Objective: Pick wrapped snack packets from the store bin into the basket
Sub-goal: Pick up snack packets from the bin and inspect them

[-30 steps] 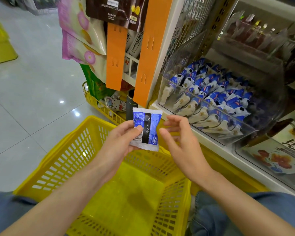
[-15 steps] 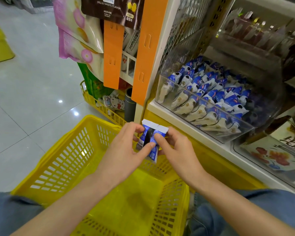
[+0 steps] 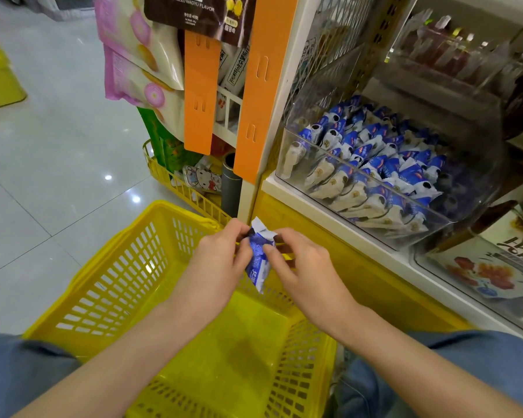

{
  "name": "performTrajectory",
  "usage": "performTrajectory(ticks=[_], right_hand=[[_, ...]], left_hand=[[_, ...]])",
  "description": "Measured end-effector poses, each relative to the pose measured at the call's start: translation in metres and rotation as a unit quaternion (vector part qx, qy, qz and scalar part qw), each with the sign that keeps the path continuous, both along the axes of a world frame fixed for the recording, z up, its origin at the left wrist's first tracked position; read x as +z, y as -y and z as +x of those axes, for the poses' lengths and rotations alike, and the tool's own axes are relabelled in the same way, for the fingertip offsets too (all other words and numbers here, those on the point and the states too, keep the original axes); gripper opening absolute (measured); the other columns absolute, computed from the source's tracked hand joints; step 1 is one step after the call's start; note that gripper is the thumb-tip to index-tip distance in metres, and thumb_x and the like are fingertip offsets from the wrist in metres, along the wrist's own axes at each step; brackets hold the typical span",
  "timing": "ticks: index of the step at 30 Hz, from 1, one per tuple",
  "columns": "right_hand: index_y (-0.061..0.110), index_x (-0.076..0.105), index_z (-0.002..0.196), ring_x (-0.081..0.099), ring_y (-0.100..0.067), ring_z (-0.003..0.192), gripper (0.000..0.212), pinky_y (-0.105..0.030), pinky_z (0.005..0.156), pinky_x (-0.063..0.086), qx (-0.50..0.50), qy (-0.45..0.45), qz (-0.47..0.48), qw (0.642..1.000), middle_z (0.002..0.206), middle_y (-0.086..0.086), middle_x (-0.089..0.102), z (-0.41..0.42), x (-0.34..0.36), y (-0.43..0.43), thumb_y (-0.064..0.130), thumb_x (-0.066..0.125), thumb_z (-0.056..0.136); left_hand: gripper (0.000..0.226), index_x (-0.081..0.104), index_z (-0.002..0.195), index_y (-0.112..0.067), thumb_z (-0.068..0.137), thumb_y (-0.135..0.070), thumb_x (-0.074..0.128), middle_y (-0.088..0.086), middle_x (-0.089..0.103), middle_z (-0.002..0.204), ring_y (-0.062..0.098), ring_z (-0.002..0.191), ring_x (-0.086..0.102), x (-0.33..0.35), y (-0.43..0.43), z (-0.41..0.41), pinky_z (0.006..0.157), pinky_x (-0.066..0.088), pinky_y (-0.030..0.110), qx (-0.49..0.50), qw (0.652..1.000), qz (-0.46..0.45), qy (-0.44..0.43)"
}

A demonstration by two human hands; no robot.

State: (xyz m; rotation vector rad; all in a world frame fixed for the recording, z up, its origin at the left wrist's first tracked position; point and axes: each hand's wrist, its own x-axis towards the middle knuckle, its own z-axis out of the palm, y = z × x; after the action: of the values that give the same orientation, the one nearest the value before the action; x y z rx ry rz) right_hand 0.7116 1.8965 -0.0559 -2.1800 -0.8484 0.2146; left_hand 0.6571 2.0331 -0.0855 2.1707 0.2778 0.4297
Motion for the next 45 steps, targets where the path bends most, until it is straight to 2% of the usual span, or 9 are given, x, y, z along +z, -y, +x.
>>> performTrajectory(ticks=[3, 6, 13, 22, 25, 29, 33, 40, 45], right_hand=[[0.028, 0.05, 0.111, 0.062, 0.005, 0.089, 0.024, -0.018, 0.077, 0.052, 0.013, -0.136, 0.025, 0.99, 0.105, 0.014, 0.063, -0.003, 0.0, -0.005, 0.035, 0.057, 0.089], [0.036, 0.048, 0.106, 0.065, -0.007, 0.092, 0.027, -0.034, 0.082, 0.055, -0.003, -0.18, 0.041, 0.983, 0.107, 0.015, 0.062, 0.0, 0.002, -0.007, 0.028, 0.063, 0.086], [0.01, 0.051, 0.124, 0.065, -0.019, 0.096, 0.034, -0.04, 0.084, 0.055, -0.007, -0.218, 0.042, 0.975, 0.114, -0.007, 0.065, 0.009, 0.007, -0.009, 0.016, 0.057, 0.09], [0.015, 0.045, 0.128, 0.061, -0.018, 0.101, 0.036, -0.042, 0.091, 0.048, -0.035, -0.176, 0.025, 0.983, 0.116, -0.004, 0.062, 0.008, -0.005, -0.007, 0.017, 0.053, 0.092], [0.026, 0.045, 0.122, 0.06, -0.006, 0.092, 0.033, -0.026, 0.083, 0.052, -0.022, -0.176, 0.058, 0.982, 0.115, 0.004, 0.059, 0.009, -0.003, -0.006, 0.023, 0.056, 0.091], [0.015, 0.028, 0.143, 0.036, -0.001, 0.121, 0.066, -0.011, 0.101, 0.029, 0.042, -0.001, -0.045, 0.998, 0.137, 0.004, 0.037, 0.011, -0.003, 0.0, 0.038, 0.056, 0.087], [0.016, 0.012, 0.148, 0.02, -0.004, 0.128, 0.087, -0.01, 0.104, 0.014, 0.09, 0.056, -0.096, 0.99, 0.147, 0.007, 0.021, 0.006, -0.009, -0.001, 0.045, 0.059, 0.081], [0.016, 0.05, 0.125, 0.055, -0.005, 0.098, 0.044, -0.015, 0.082, 0.046, -0.028, -0.09, 0.071, 0.993, 0.118, 0.002, 0.055, 0.02, 0.011, -0.002, 0.023, 0.065, 0.084], [0.009, 0.057, 0.112, 0.061, -0.024, 0.092, 0.026, -0.04, 0.089, 0.05, -0.029, -0.265, 0.119, 0.957, 0.11, -0.021, 0.064, 0.021, 0.021, -0.001, 0.008, 0.061, 0.086]], left_hand=[[0.01, 0.059, 0.097, -0.017, 0.093, -0.014, 0.051, -0.002, 0.068, 0.083, 0.009, 0.068, 0.062, 0.0, 0.0, 0.0, 0.058, 0.048, 0.024, 0.016, 1.0, 0.025, 0.007], [0.013, 0.062, 0.098, -0.015, 0.092, -0.011, 0.051, 0.002, 0.069, 0.081, 0.015, 0.067, 0.064, 0.003, -0.002, 0.001, 0.061, 0.051, 0.033, 0.017, 1.0, 0.015, 0.006], [0.018, 0.059, 0.095, -0.022, 0.096, -0.009, 0.046, -0.008, 0.064, 0.077, 0.003, 0.065, 0.064, 0.011, -0.007, 0.002, 0.05, 0.05, 0.013, -0.021, 0.998, -0.06, -0.01], [0.035, 0.056, 0.121, -0.013, 0.088, 0.0, 0.054, 0.0, 0.064, 0.108, 0.018, 0.091, 0.067, 0.004, -0.003, 0.007, 0.082, 0.055, 0.041, -0.053, 0.984, -0.139, -0.098], [0.024, 0.058, 0.109, -0.019, 0.093, -0.003, 0.048, 0.005, 0.067, 0.108, 0.013, 0.088, 0.068, 0.01, -0.003, 0.008, 0.074, 0.058, 0.029, -0.064, 0.957, -0.274, -0.077], [0.033, 0.058, 0.113, -0.031, 0.082, -0.044, 0.054, -0.006, 0.068, 0.108, 0.006, 0.099, 0.065, 0.015, 0.0, 0.007, 0.079, 0.053, 0.022, -0.128, 0.889, -0.43, -0.091], [0.03, 0.055, 0.119, -0.027, 0.09, -0.018, 0.057, 0.01, 0.065, 0.113, 0.017, 0.1, 0.064, 0.013, 0.008, 0.006, 0.087, 0.052, 0.033, -0.102, 0.902, -0.403, -0.114], [0.035, 0.044, 0.124, 0.004, 0.091, 0.008, 0.034, 0.023, 0.06, 0.104, 0.028, 0.078, 0.06, 0.027, 0.0, 0.019, 0.053, 0.055, 0.03, 0.008, 0.812, -0.583, -0.036], [0.024, 0.062, 0.103, -0.017, 0.094, -0.006, 0.043, 0.004, 0.072, 0.095, 0.015, 0.083, 0.066, 0.026, 0.002, 0.015, 0.07, 0.054, 0.027, -0.022, 0.858, -0.512, -0.032]])
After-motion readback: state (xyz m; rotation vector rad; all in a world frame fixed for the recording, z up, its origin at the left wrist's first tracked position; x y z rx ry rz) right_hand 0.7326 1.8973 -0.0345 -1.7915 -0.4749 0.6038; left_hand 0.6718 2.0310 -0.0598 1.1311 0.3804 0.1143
